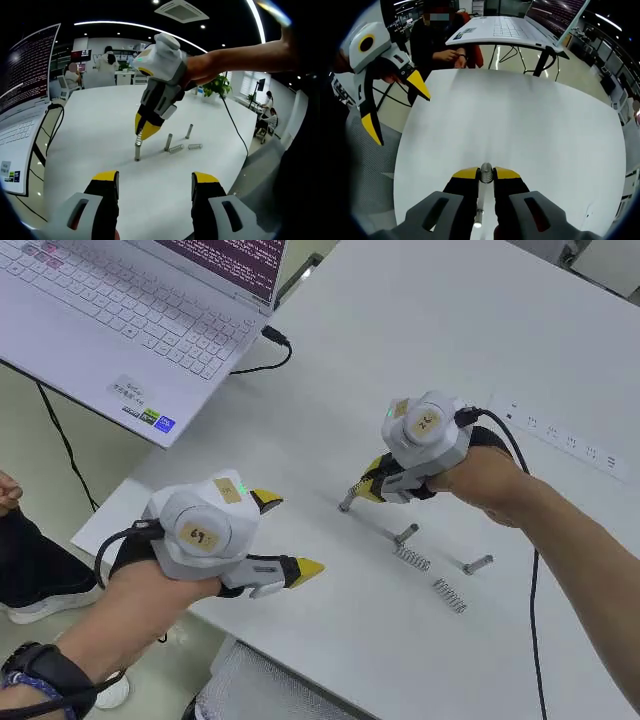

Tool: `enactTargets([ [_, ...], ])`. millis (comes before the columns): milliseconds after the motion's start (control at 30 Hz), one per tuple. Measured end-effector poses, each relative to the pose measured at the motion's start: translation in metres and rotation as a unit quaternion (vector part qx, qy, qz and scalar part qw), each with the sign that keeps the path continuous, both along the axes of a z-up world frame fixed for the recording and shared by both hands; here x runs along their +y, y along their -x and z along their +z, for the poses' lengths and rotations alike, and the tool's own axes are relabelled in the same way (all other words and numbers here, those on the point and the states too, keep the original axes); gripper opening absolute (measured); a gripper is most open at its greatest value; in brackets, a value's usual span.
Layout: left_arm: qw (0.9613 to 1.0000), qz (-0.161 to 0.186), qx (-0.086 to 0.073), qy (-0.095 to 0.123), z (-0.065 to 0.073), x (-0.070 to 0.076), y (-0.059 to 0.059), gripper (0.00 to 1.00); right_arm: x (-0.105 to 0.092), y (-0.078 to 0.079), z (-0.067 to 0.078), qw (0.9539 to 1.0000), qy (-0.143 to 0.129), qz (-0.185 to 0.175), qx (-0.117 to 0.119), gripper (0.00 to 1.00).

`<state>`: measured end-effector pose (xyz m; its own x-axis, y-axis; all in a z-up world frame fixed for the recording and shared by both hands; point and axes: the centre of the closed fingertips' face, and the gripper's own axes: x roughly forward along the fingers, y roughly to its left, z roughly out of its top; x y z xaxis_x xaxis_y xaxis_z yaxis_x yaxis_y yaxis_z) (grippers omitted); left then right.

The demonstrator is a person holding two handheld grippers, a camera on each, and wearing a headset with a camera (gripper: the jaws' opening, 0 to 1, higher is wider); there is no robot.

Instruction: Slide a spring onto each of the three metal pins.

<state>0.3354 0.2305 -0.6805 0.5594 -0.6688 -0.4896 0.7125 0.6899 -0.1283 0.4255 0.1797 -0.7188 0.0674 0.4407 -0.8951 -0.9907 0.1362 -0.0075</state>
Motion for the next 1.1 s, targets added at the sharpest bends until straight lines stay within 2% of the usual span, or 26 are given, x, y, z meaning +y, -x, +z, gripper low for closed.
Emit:
enactTargets([
  [500,1.0,0.0,0.0,0.002,0.001,0.002,-0.003,0.54,0.008,-0.004,-0.019,0.9999,0.008,0.013,0.005,0.09],
  [900,1.0,0.002,0.002,0.001,0.001,0.003,-0.004,0.53,0.012,-0.004,-0.041,0.9991,0.027,0.033,0.007,0.09],
  [1100,1.0,0.003,0.003,0.0,0.0,0.004,-0.004,0.53,0.012,-0.002,-0.042,0.999,0.029,0.034,0.009,0.09],
])
